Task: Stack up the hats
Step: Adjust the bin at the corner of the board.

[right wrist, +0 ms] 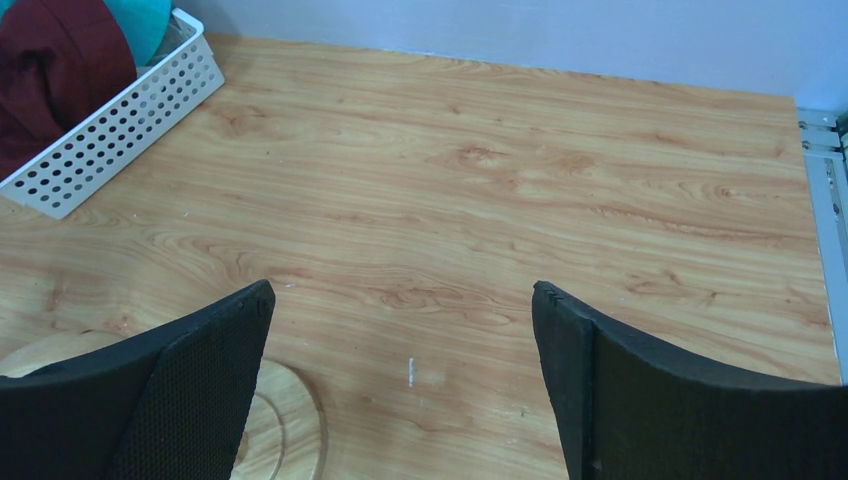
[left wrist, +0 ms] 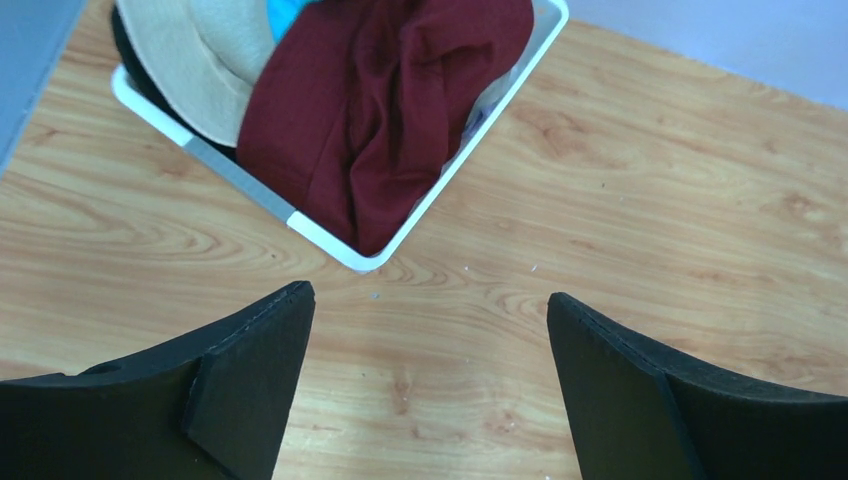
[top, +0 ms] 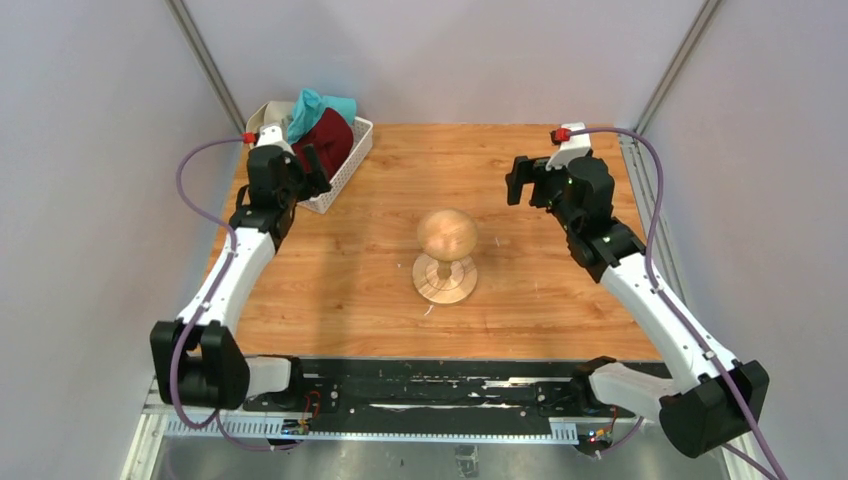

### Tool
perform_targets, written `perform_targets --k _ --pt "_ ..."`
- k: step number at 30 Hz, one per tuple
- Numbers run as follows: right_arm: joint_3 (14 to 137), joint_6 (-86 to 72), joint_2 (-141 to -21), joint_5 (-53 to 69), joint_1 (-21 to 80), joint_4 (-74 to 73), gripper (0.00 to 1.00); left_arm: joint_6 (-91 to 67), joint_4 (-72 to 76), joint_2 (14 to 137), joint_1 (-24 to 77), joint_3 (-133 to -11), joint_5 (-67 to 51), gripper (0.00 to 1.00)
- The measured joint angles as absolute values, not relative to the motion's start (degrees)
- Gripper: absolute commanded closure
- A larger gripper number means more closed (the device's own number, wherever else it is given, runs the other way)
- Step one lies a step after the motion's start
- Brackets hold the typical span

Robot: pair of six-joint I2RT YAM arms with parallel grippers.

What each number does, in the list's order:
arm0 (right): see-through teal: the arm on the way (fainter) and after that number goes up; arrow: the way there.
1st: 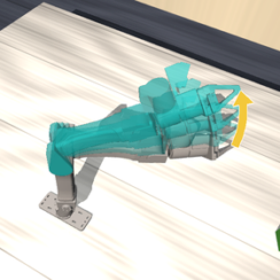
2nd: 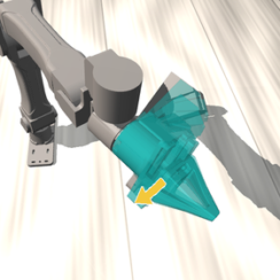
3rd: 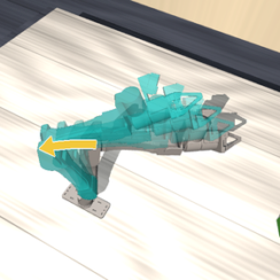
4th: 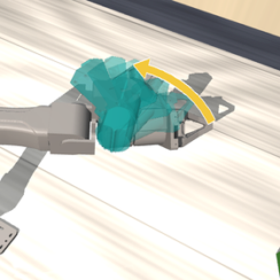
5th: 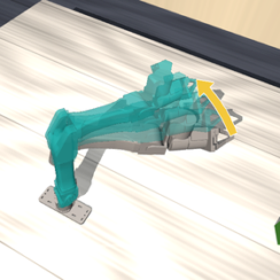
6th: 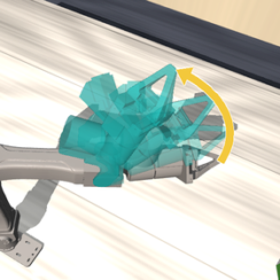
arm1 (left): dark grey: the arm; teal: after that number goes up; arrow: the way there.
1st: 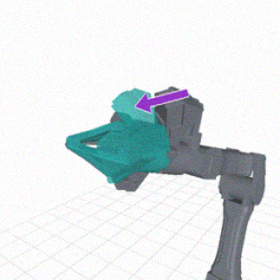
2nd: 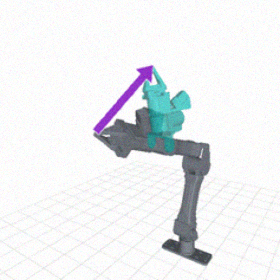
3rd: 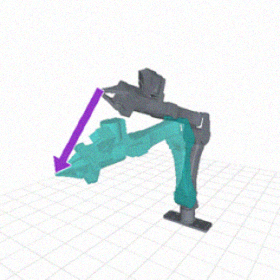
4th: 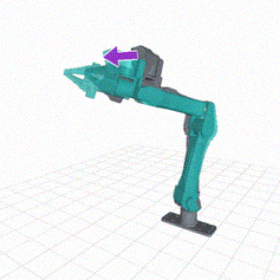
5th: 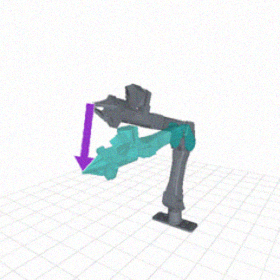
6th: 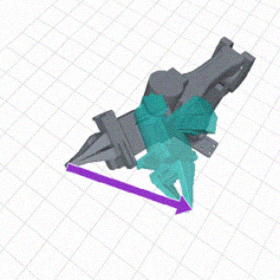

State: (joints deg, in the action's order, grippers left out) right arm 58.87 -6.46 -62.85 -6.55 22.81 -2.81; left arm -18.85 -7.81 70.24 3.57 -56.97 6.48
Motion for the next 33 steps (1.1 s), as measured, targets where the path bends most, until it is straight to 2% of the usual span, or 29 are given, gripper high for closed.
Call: perform_targets --k 8,18,27,33 --pt "59.4 -6.4 -65.0 -7.7 22.8 -3.4 0.01 -18.2 -7.6 82.9 3.6 -61.3 3.0 0.2" --pt "59.4 -6.4 -67.0 -9.1 22.8 -3.4 0.01 -16.6 -6.0 95.4 3.7 -66.7 2.9 0.27" --pt "59.4 -6.4 -67.5 -9.3 22.8 -3.4 0.01 -13.6 -5.5 101.3 3.9 -70.6 4.5 0.28" --pt "59.4 -6.4 -67.9 -9.2 22.8 -3.3 0.01 -11.8 -5.8 104.3 3.9 -73.2 6.2 0.37"
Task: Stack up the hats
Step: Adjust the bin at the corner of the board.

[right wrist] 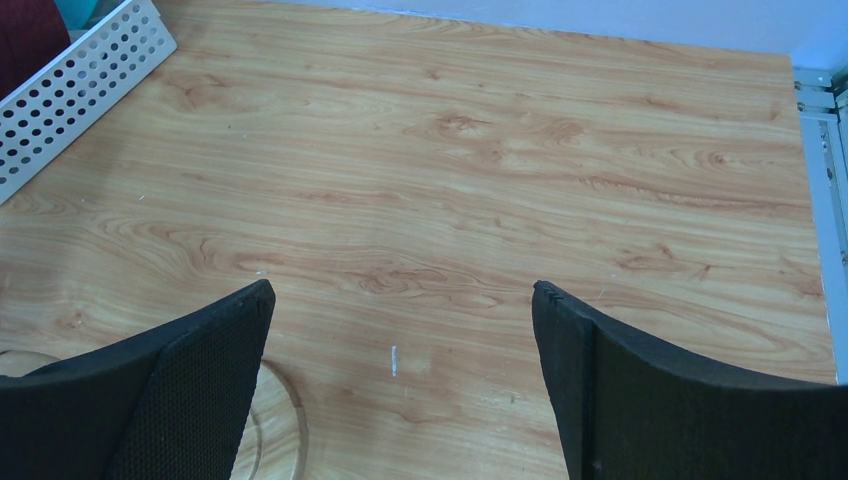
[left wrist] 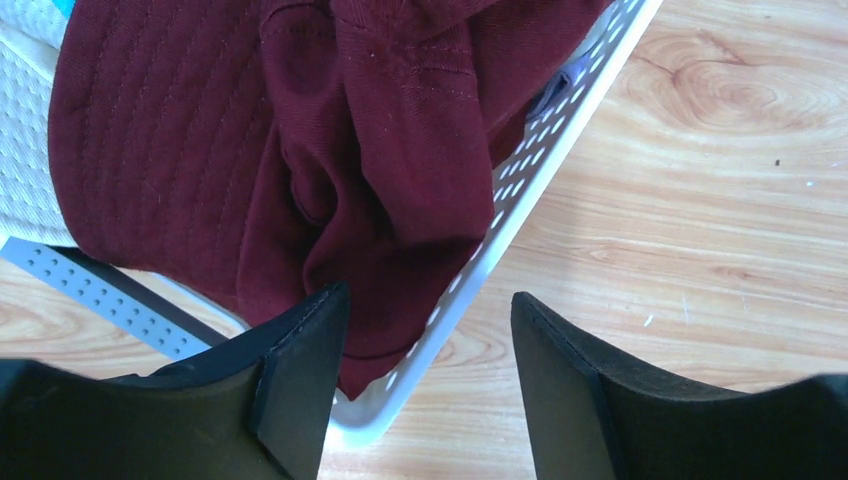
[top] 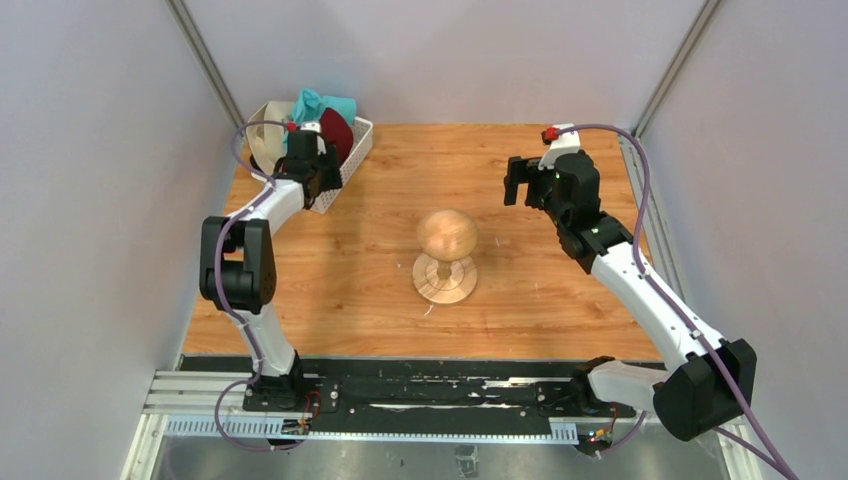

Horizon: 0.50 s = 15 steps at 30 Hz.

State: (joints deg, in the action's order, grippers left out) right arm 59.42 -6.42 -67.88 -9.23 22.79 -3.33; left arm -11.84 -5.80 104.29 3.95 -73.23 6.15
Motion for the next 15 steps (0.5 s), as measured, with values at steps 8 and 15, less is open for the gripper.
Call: perform_targets --k 8,15 --pt "59.4 -6.4 -68.0 -9.2 22.8 -3.3 0.01 -10.6 -6.0 106.2 3.9 -74.2 6.7 0.52" --pt "59.4 -6.4 -68.0 -9.2 22.8 -3.3 0.01 -9.8 -7.0 108.4 4.2 -76.2 6.2 0.65"
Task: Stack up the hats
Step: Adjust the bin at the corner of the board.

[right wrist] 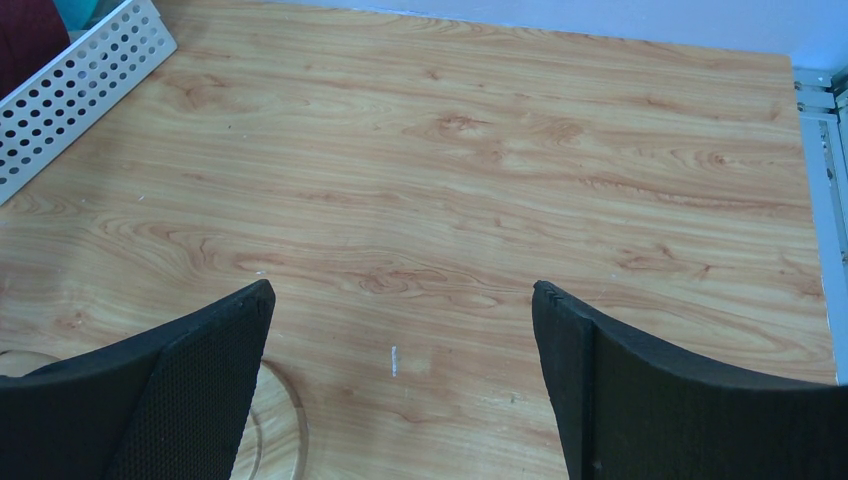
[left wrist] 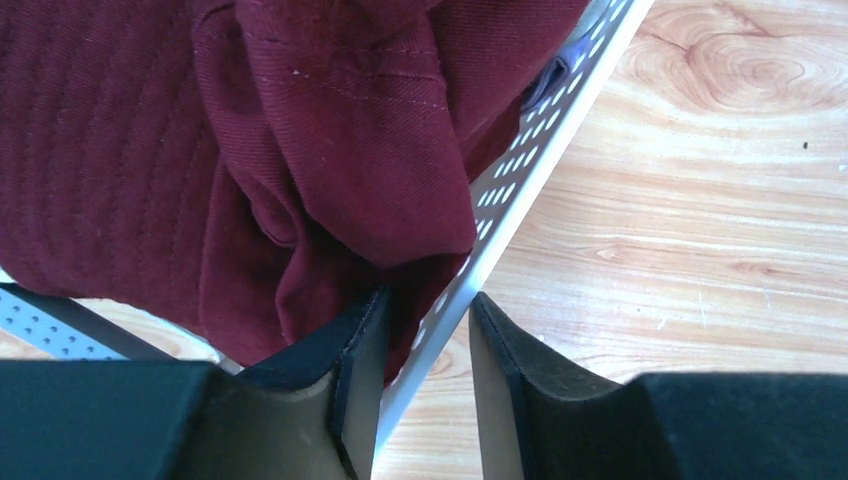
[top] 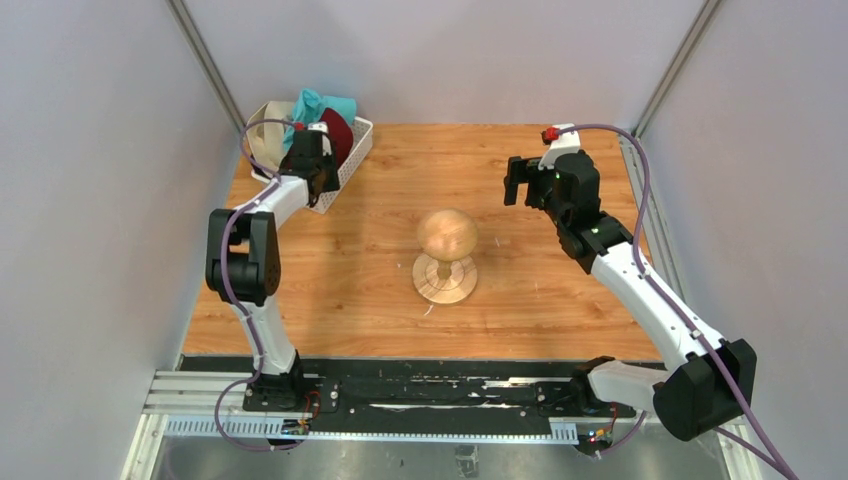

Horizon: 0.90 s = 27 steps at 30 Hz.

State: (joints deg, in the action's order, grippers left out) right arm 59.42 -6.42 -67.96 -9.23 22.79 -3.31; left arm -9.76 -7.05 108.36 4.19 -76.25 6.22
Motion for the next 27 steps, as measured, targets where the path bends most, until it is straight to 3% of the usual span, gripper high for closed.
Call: perform_targets --k 9,27 --pt "59.4 -6.4 -68.0 -9.2 22.8 -3.3 0.01 -9.1 -7.4 108.6 4.4 -76.6 5.1 0.99" --pt "59.4 -6.4 -68.3 -9.2 22.7 -3.0 0.01 -10.8 -9.6 102.7 4.3 -70.3 5.7 1.0"
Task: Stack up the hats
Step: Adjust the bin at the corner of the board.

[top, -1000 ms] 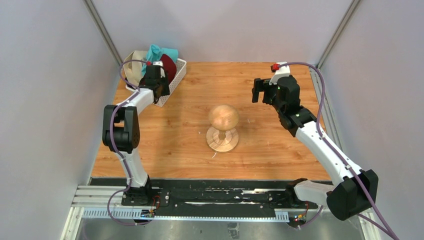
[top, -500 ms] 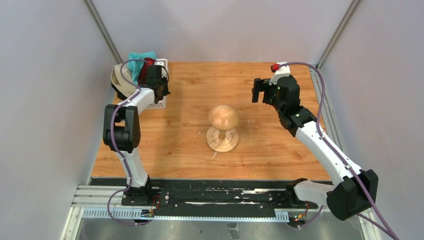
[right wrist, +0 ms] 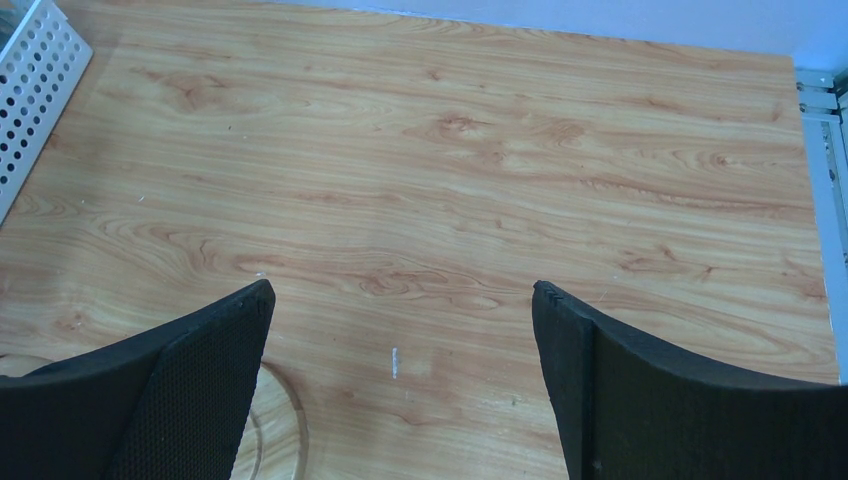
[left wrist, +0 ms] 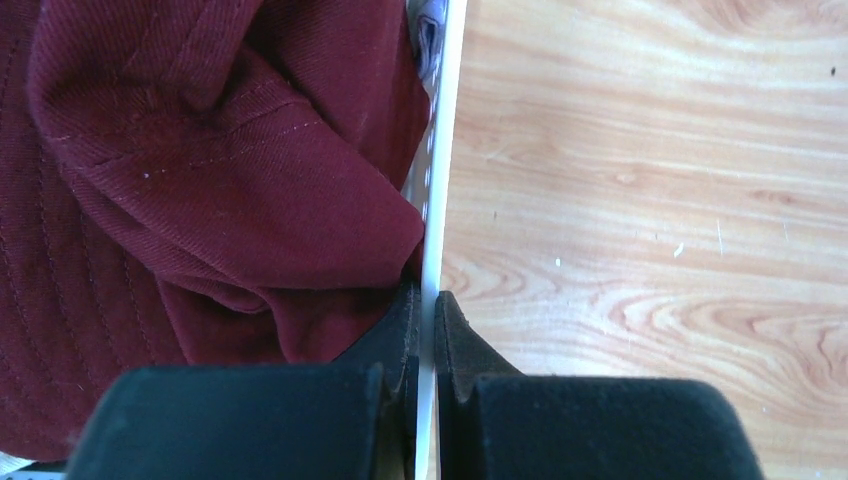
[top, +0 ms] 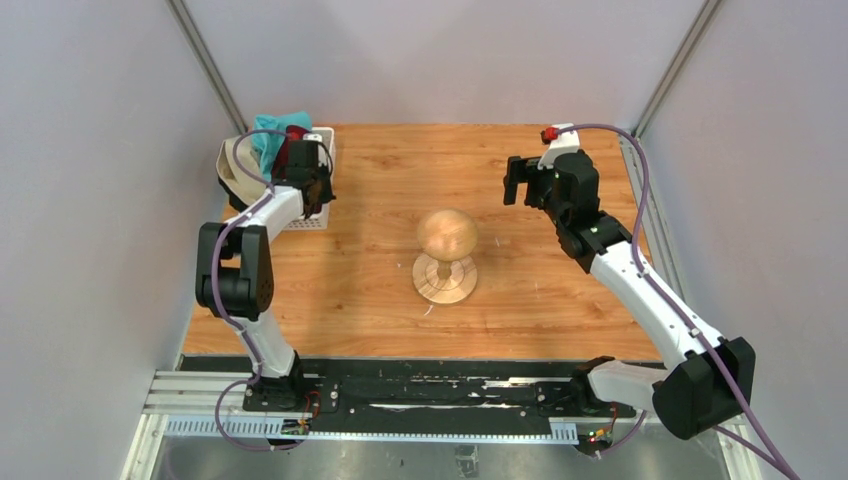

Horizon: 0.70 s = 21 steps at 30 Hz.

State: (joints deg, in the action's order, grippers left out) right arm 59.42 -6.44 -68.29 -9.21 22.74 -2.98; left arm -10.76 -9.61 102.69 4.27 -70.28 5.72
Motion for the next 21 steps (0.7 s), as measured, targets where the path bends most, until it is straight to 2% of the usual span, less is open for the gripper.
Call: perform_targets --k 8,12,14,17,21 --pt "59.4 -6.5 -69.0 -9.1 22.7 -2.9 0.01 -11.2 -11.7 96.8 4.3 -64.5 5.1 0.99" --pt "59.4 -6.5 -69.0 -9.0 22.7 -2.9 0.01 -11.2 -12.3 95.6 4.3 -63.3 5.0 0.74" --pt "59.4 -6.5 -69.0 -9.0 22.7 -2.9 0.01 -11.6 -12.8 95.4 4.3 -63.0 5.0 0.55" --pt "59.4 -6.5 -69.0 -9.0 22.7 -2.9 0.01 -11.7 -13.6 95.4 4.3 -63.0 4.9 0.35" --pt "59.4 -6.5 -69.0 -9.0 22.7 -2.9 0.01 -12.0 -14.2 94.7 4.3 -63.1 4.6 0.26"
